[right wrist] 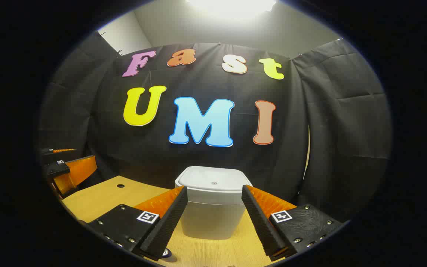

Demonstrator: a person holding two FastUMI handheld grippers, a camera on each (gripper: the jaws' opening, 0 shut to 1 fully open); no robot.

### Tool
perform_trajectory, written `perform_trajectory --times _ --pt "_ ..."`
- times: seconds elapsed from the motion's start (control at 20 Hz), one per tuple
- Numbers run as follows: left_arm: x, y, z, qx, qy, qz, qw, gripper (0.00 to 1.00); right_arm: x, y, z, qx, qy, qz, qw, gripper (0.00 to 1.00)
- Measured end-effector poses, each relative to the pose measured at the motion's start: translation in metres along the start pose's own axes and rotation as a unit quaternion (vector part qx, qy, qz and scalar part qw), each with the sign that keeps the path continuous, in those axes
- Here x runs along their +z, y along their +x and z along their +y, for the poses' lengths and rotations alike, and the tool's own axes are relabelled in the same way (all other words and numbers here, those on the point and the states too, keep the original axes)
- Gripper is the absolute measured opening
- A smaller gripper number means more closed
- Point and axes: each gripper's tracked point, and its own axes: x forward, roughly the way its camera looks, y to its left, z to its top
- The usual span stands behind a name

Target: Press the lid of the desktop garbage bin to open it, pick up the crumpled paper on the desktop and throw it into the bin, then pick up the pop can on the desktop and drop it into the bin, and finally close the garbage bin lid.

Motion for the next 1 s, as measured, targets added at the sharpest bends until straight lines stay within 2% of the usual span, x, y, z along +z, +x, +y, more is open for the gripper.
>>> perform_trajectory --times 0.05,0.15,0.2,0.25,0.7,0.8,0.95,1.0 --pt "-0.001 0.001 0.001 0.002 -0.003 0.001 1.0 0.96 -0.003 0.0 0.002 0.003 0.0 0.002 1.0 0.94" --pt "-0.004 0.002 0.004 0.006 -0.007 0.004 1.0 0.96 -0.004 0.001 0.005 0.008 -0.001 0.004 1.0 0.94" --pt "-0.006 0.003 0.005 0.008 -0.006 0.007 1.0 1.0 -0.004 0.002 0.005 0.009 -0.002 0.004 1.0 0.94" --pt "-0.007 0.004 0.007 0.009 -0.003 0.008 1.0 0.96 -0.005 0.003 0.006 0.009 -0.004 0.004 1.0 0.94" --pt "-0.007 0.005 0.01 0.007 0.005 0.008 1.0 0.96 -0.007 0.005 0.01 0.009 -0.003 0.009 1.0 0.94" --pt "-0.006 0.005 0.01 0.007 0.008 0.005 1.0 1.0 -0.007 0.005 0.011 0.01 -0.002 0.009 1.0 0.94" --pt "-0.005 0.006 0.008 0.003 0.011 0.003 1.0 1.0 -0.008 0.005 0.013 0.013 -0.005 0.008 1.0 0.94" --pt "-0.005 0.005 0.007 0.001 0.012 0.003 1.0 0.96 -0.007 0.005 0.015 0.014 -0.006 0.008 1.0 0.94"
